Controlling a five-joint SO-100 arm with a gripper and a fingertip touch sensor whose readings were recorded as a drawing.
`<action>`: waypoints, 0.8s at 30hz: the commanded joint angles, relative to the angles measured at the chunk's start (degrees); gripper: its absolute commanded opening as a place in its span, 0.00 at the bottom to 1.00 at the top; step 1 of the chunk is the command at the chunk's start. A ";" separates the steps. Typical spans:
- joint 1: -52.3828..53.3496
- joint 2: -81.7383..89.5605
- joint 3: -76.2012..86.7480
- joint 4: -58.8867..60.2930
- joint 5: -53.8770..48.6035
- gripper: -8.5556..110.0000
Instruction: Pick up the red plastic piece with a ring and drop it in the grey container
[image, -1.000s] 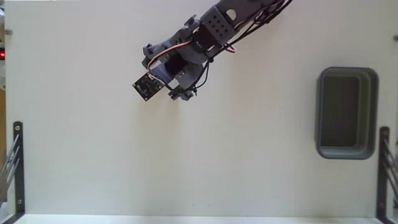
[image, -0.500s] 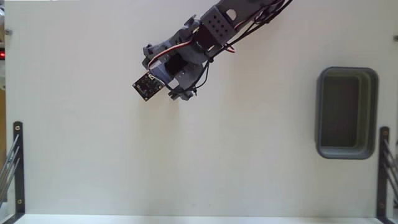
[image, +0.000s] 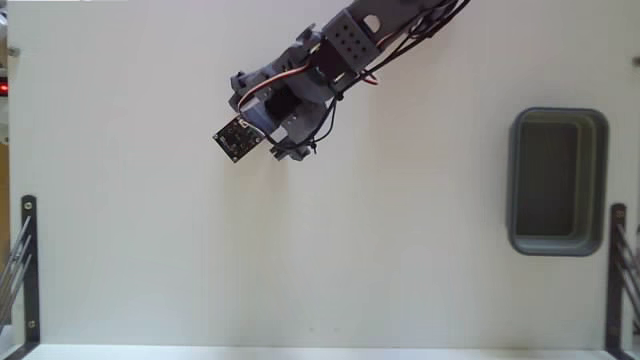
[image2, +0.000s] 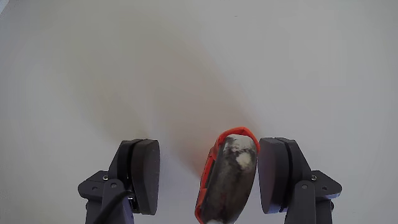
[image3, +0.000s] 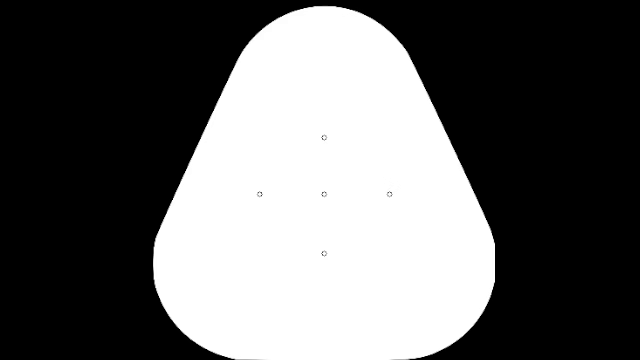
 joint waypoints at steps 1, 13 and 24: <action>1.10 0.83 0.32 -0.28 0.26 0.87; 1.10 0.83 0.32 -0.28 0.26 0.84; 1.10 0.83 0.32 -0.28 0.26 0.81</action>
